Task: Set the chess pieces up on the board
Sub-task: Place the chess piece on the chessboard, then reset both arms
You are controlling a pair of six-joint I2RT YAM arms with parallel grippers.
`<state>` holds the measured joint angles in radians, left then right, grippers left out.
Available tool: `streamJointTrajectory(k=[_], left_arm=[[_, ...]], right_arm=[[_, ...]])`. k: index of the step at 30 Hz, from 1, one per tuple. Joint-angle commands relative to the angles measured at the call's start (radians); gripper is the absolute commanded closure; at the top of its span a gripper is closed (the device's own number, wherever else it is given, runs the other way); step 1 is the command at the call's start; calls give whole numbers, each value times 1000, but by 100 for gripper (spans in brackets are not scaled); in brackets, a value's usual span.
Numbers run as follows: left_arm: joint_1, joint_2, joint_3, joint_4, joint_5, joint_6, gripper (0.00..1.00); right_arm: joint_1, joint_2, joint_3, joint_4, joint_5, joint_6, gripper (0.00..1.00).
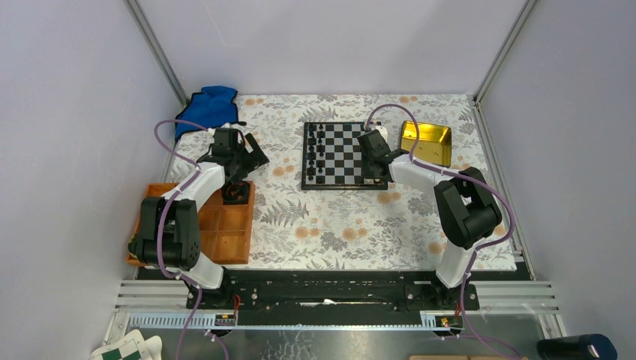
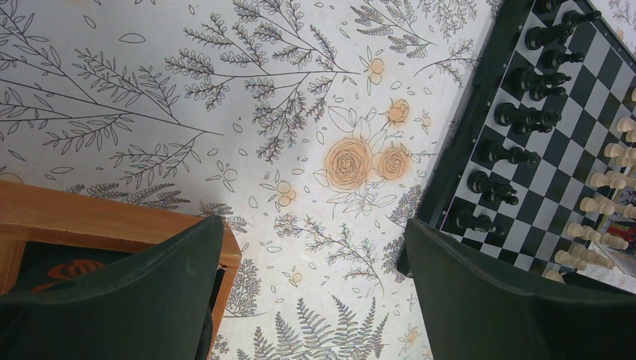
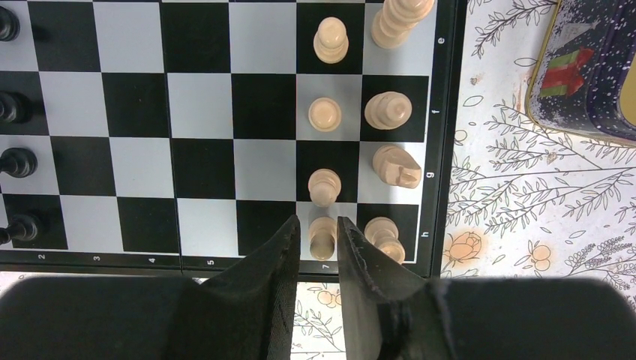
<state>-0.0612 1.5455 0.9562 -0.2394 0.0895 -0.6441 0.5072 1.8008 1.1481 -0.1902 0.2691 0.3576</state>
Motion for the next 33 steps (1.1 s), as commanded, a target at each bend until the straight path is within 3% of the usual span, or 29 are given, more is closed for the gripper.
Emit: streamJointTrajectory(k=[1, 13, 18, 23, 33], left_arm=[[8, 5, 23, 45, 1, 13, 1], [6, -17, 8, 64, -6, 9, 1], [-2, -63, -22, 108, -55, 21, 1], [-19, -118, -83, 190, -137, 19, 1], [-114, -124, -66, 337, -357, 142, 1]], right_arm=[[-6, -33, 26, 6, -4, -15, 69], [-7, -254, -25, 50, -13, -103, 64], [-7, -358, -88, 137, 64, -148, 46], [-6, -378, -134, 224, 179, -168, 37], [-6, -327, -233, 378, 343, -194, 34]])
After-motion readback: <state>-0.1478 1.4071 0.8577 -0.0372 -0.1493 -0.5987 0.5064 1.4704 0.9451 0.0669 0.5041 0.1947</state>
